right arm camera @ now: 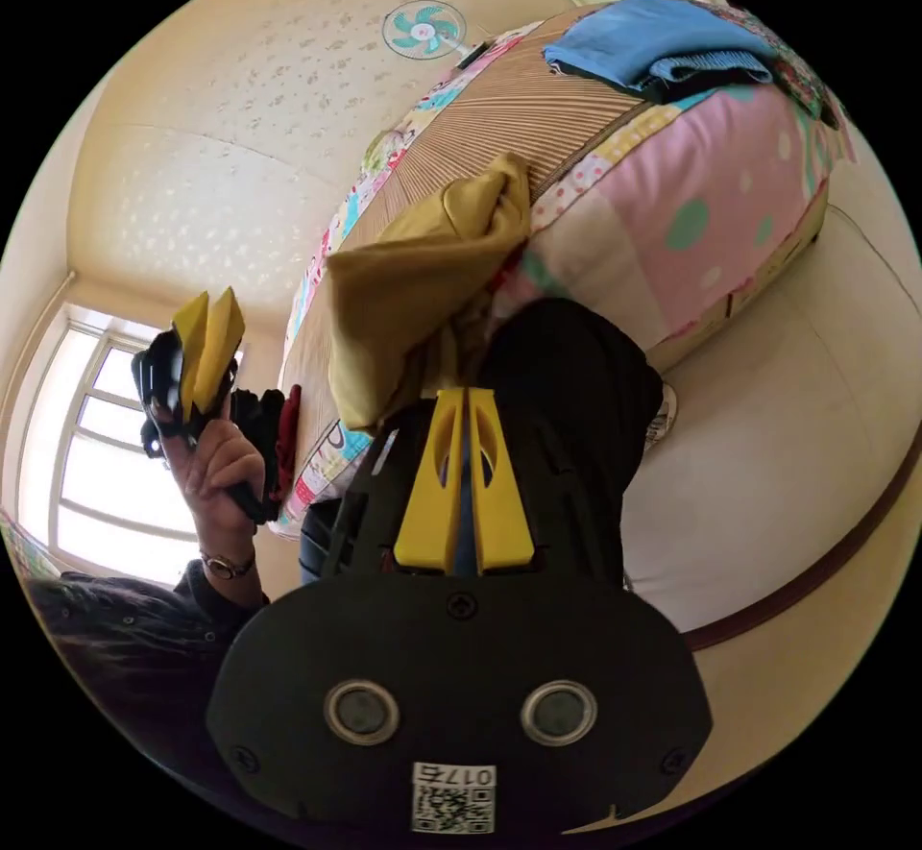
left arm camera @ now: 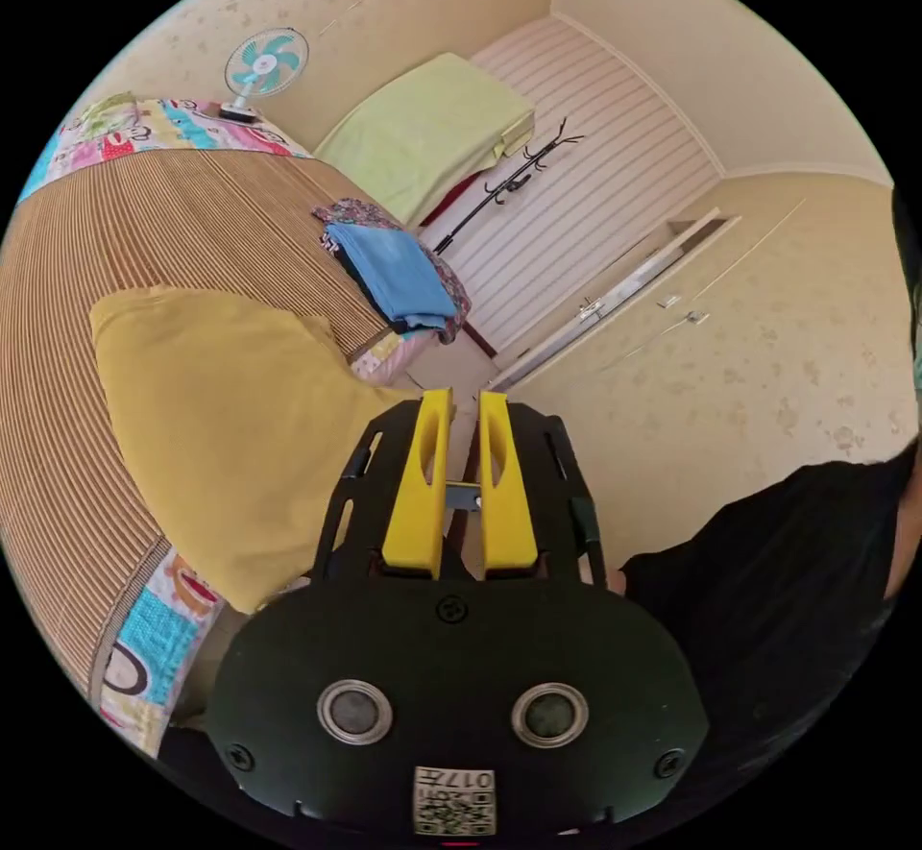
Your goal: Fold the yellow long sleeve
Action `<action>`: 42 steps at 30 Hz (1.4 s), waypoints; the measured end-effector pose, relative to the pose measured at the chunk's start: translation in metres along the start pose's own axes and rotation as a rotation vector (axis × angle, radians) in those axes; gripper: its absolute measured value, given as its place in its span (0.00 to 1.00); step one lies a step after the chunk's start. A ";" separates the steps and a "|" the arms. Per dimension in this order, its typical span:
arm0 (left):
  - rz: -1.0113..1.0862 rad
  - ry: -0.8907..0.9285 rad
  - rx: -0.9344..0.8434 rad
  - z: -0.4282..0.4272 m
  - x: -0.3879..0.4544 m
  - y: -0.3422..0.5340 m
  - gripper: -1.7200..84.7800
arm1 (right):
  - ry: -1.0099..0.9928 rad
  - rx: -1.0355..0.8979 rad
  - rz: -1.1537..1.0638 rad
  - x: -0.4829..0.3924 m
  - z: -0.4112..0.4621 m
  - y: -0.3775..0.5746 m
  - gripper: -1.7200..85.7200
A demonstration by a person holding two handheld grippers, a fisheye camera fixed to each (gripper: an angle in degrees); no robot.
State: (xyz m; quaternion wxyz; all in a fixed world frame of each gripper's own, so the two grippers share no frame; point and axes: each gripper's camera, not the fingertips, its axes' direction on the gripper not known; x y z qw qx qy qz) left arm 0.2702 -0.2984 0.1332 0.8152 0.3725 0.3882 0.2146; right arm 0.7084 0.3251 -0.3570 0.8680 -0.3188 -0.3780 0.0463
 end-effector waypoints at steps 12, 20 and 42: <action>-0.597 -0.067 -0.053 -0.036 -0.134 0.112 0.18 | -0.462 -0.129 0.153 0.068 -0.034 -0.026 0.19; -0.580 0.312 0.089 -0.058 -0.066 0.088 0.10 | -0.883 -0.088 0.424 0.122 -0.051 -0.021 0.35; -0.403 -0.502 0.934 -0.422 0.164 0.352 0.15 | -1.439 -0.534 -0.349 -0.472 0.193 0.013 0.19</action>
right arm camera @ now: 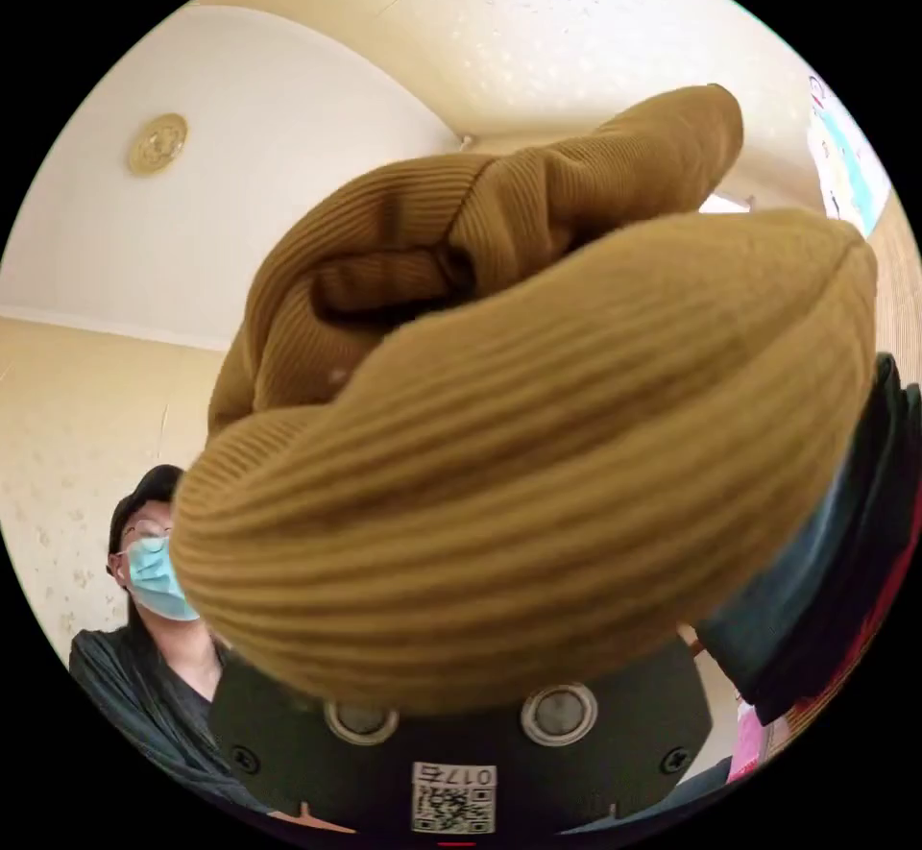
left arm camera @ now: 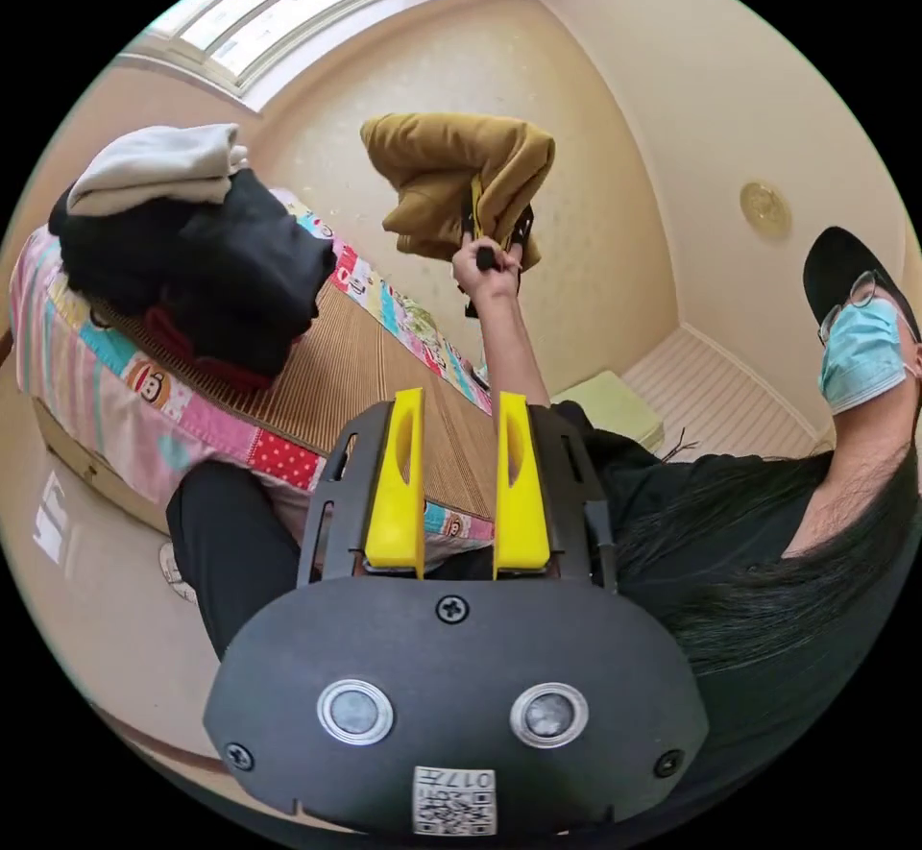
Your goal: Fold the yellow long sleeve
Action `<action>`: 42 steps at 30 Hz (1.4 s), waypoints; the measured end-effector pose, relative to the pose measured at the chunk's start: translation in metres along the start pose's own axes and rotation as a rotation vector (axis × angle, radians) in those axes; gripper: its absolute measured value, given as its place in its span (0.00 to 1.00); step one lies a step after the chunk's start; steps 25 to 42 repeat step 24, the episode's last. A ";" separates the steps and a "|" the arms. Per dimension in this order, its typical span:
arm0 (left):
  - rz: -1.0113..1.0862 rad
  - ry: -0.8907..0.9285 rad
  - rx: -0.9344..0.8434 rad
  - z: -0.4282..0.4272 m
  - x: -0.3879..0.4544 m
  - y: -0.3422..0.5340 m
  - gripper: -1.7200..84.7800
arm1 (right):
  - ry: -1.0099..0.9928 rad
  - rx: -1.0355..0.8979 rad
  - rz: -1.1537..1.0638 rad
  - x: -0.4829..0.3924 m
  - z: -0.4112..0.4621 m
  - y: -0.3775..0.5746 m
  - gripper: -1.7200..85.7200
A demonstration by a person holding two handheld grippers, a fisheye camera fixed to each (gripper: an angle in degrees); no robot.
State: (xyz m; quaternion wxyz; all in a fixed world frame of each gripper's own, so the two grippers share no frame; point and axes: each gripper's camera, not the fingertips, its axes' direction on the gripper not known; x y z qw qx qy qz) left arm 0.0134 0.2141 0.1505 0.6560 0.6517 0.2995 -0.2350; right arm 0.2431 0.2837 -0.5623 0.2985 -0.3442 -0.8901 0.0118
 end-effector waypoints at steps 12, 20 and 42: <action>0.006 -0.360 -0.165 0.083 0.013 0.022 0.16 | 0.470 -0.456 0.402 0.143 -0.095 0.235 0.10; 0.376 -0.502 -0.295 0.266 0.098 0.031 0.05 | 1.565 -0.275 0.082 -0.081 -0.282 0.240 0.05; 0.521 -0.432 -0.329 0.357 0.165 0.050 0.02 | 2.262 0.053 -0.465 -0.204 -0.256 0.278 0.04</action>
